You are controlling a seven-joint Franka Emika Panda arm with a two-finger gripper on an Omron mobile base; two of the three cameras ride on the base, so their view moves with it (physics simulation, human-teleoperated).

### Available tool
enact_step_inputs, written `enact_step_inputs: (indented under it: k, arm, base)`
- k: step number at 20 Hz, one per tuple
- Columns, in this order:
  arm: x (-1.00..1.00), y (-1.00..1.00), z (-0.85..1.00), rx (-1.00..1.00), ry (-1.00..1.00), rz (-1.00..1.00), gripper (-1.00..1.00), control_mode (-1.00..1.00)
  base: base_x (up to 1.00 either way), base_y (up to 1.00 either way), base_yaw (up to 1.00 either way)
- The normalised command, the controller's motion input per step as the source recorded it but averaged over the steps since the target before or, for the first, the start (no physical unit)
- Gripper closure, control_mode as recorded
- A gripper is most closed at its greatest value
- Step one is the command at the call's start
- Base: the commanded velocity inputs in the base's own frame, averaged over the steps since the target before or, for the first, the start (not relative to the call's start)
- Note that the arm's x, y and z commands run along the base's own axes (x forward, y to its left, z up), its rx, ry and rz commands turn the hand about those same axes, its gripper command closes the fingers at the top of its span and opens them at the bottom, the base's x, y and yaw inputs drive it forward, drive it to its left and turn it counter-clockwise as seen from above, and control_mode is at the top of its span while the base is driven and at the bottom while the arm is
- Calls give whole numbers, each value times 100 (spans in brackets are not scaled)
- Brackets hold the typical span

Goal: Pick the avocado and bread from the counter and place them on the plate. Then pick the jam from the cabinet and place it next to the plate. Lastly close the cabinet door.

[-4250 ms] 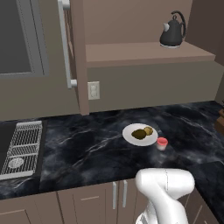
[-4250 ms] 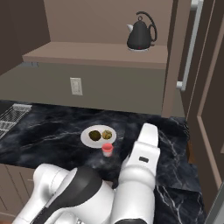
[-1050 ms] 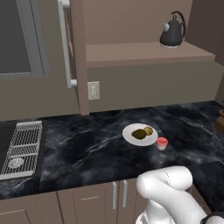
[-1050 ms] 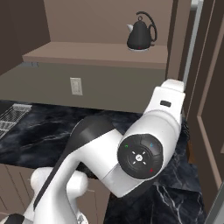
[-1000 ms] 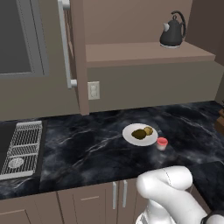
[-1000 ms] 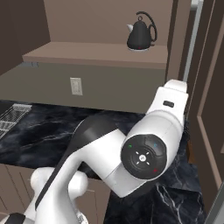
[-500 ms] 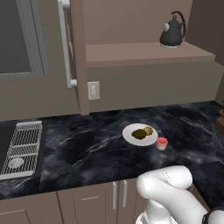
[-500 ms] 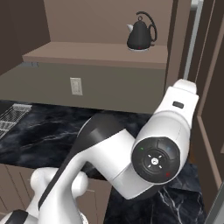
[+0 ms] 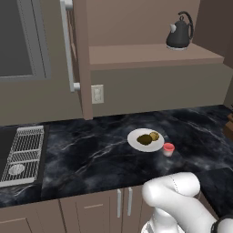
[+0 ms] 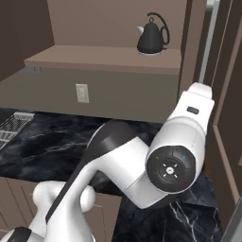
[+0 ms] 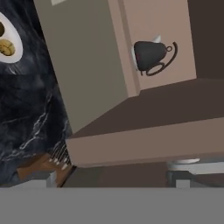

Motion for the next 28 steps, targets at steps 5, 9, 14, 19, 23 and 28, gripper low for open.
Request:
enact_step_inputs:
  k: [5, 9, 14, 19, 23, 28]
  arm:
    - [33, 0, -10, 0, -2, 0, -100, -100]
    - [33, 0, -7, 0, -4, 0, -100, -100]
    - [20, 4, -2, 0, -2, 1, -100, -100]
    - [0, 54, 8, 0, 1, 13, -100, -100]
    - [0, 68, 4, 0, 7, 19, -100, -100]
    - [19, 60, 0, 0, 5, 20, -100, -100]
  base:
    - [0, 0, 0]
    - [0, 0, 0]
    - [0, 0, 0]
    - [0, 0, 0]
    - [0, 0, 0]
    - [0, 0, 0]
